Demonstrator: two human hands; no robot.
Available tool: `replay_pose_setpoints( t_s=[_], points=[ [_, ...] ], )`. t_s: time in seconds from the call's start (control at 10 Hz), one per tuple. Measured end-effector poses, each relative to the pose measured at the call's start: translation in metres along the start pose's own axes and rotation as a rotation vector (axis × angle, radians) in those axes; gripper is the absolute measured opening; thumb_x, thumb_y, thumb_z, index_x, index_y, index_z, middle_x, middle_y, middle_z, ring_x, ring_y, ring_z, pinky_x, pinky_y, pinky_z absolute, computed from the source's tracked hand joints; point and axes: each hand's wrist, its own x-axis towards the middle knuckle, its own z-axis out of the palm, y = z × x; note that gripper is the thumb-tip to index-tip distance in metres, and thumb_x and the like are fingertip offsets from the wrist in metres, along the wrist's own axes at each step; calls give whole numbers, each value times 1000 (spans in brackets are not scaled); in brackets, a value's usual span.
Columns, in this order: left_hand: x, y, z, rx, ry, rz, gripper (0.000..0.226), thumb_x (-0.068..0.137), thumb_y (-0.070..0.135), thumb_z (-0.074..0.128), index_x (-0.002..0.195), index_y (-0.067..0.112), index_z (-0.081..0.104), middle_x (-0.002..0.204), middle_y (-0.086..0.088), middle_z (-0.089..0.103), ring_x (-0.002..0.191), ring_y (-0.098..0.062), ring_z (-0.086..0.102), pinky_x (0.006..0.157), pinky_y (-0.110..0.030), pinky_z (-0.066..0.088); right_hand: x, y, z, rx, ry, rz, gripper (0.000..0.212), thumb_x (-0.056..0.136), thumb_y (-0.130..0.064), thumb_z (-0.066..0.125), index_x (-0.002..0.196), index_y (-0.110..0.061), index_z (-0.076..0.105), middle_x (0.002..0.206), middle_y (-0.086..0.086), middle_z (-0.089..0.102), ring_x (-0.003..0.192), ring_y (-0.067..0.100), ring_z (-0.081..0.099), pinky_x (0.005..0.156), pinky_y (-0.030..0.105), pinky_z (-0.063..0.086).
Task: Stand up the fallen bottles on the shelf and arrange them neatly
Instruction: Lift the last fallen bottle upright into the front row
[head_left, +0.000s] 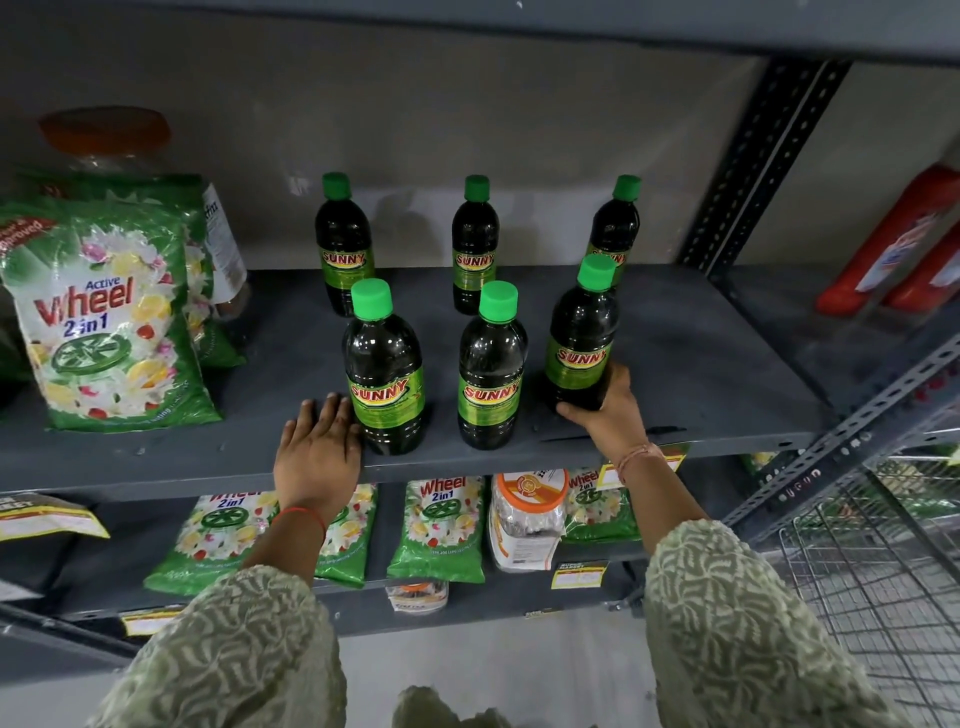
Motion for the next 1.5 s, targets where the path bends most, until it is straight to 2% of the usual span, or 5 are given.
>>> replay_pose_setpoints(
  t_s=[0.1, 0.3, 0.6, 1.3, 1.5],
  points=[
    [0, -1, 0, 7, 3, 4, 48, 95, 26, 28, 142, 17, 25, 154, -4, 26, 144, -28, 16, 118, -42, 14, 1, -3, 9, -30, 76, -20, 95, 54, -16, 86, 130, -8, 30, 133, 13, 40, 126, 25, 37, 106, 37, 34],
    [-1, 0, 0, 5, 4, 8, 48, 95, 25, 29, 142, 16, 25, 154, -4, 25, 144, -28, 15, 119, -42, 13, -5, -5, 11, -101, 154, -35, 69, 57, -17, 85, 113, -5, 45, 118, 16, 55, 110, 29, 52, 86, 28, 40],
    [0, 0, -1, 6, -12, 11, 49, 95, 26, 27, 143, 17, 23, 155, -4, 22, 145, -28, 13, 119, -42, 12, -34, 4, 5, -121, 160, -53, 75, 59, -23, 84, 121, -8, 45, 120, 13, 57, 112, 28, 52, 94, 39, 45],
    [0, -1, -1, -10, -15, 11, 49, 95, 26, 27, 143, 16, 23, 155, -4, 23, 144, -29, 14, 119, -43, 14, -43, 5, 9, -107, 165, -38, 76, 63, -25, 81, 126, -8, 41, 124, 14, 53, 117, 28, 48, 93, 31, 39],
    [2, 2, -17, -283, -72, -93, 53, 89, 21, 43, 140, 19, 30, 154, -9, 26, 142, -31, 20, 116, -44, 20, -80, 6, 19, 32, 258, -27, 104, 59, -30, 83, 141, -21, 20, 147, 10, 24, 134, 27, 28, 109, 45, 32]
  ],
)
